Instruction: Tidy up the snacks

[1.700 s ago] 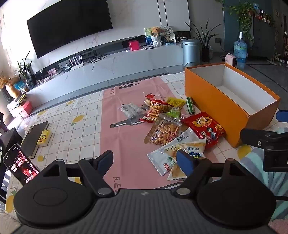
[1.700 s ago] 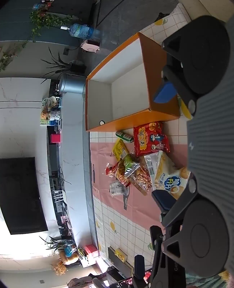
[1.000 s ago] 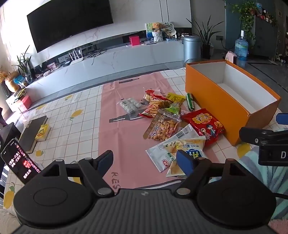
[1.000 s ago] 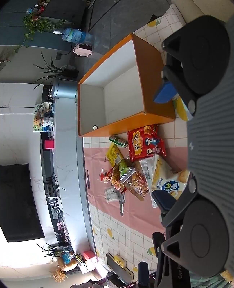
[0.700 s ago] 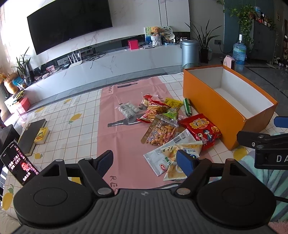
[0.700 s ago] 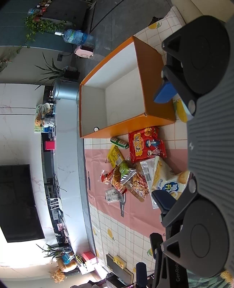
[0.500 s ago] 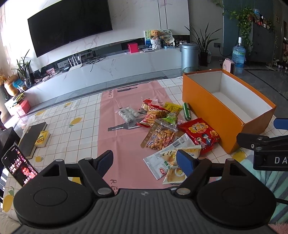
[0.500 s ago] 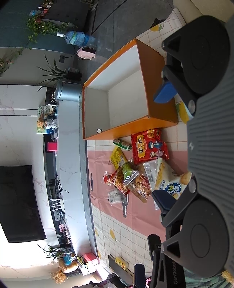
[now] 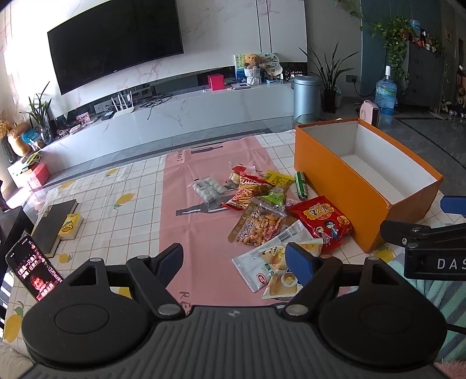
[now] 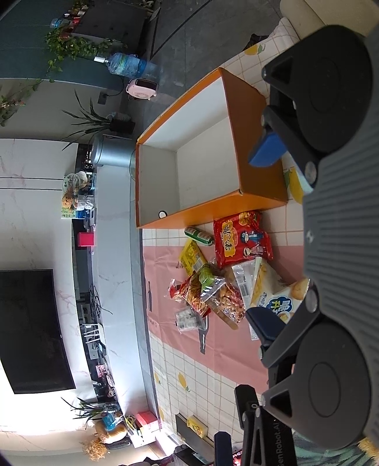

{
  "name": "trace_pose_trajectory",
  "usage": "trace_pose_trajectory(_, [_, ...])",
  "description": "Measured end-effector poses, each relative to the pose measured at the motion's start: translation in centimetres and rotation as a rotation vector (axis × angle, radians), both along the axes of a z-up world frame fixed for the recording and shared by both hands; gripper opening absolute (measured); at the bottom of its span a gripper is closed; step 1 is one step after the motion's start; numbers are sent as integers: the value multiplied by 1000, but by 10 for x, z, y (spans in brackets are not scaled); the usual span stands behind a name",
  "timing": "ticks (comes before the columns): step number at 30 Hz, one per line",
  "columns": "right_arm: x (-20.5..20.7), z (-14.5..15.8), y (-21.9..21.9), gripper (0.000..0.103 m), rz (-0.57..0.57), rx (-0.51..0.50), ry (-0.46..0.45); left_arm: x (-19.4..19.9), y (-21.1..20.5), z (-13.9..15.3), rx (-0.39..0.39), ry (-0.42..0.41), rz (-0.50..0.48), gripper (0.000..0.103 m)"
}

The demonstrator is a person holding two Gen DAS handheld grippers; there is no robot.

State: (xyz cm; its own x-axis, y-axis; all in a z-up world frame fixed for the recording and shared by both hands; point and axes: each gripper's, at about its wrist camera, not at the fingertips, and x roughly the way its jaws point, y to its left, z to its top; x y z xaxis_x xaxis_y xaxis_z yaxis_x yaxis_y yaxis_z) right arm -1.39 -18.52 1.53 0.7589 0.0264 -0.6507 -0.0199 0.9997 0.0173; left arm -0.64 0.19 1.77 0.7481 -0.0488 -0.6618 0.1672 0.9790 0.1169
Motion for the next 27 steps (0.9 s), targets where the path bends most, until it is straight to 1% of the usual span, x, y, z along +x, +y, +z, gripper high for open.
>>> trace_pose_trajectory(15, [-5, 2, 2, 99, 2, 7, -8, -5, 5, 4, -18, -8, 3, 93])
trace_pose_trajectory(27, [-6, 3, 13, 99, 25, -19, -7, -7, 12, 5, -43, -5, 6, 93])
